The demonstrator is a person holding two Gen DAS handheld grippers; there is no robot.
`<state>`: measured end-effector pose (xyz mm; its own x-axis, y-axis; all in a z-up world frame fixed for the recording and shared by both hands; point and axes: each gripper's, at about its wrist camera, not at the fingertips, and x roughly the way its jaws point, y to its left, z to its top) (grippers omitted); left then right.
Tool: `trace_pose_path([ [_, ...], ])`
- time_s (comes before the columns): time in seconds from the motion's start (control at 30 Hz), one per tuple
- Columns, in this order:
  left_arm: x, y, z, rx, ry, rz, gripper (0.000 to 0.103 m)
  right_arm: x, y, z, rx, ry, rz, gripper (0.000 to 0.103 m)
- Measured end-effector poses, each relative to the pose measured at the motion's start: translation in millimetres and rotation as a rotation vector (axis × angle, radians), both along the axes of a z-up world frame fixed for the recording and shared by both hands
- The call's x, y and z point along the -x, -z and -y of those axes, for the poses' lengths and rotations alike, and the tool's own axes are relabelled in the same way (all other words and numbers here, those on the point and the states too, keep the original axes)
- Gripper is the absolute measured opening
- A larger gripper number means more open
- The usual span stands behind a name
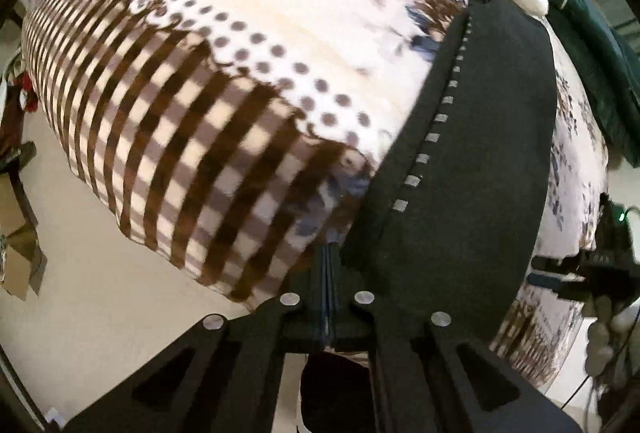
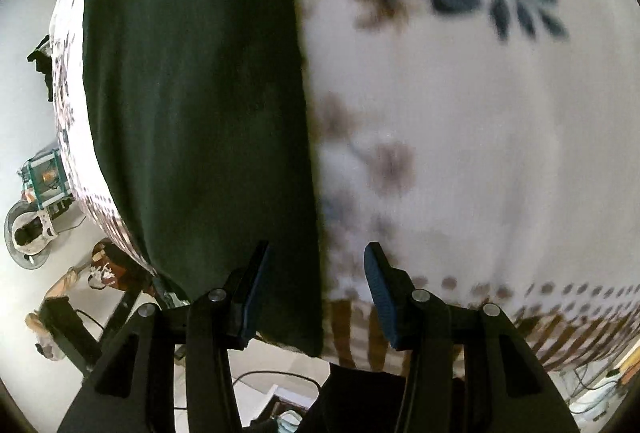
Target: Fold small clothes
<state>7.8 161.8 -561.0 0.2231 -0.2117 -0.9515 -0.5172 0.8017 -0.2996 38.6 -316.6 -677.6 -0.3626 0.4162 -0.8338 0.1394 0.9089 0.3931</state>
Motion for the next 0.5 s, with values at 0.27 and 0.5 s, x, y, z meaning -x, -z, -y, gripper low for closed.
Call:
trace_pose_path([
  [0.27,-27.5,0.8,34.6,0.162,0.012,0.014,0.047,22.4,-10.1,3.9,-0.085,0.031,-0.015,0.049],
  [0.5,-57.8,31.4,64.6,0.112,0.182,-0.077,0.049,42.9,-12.3,-5.0,-0.093,0.072,-0.019,0.049],
])
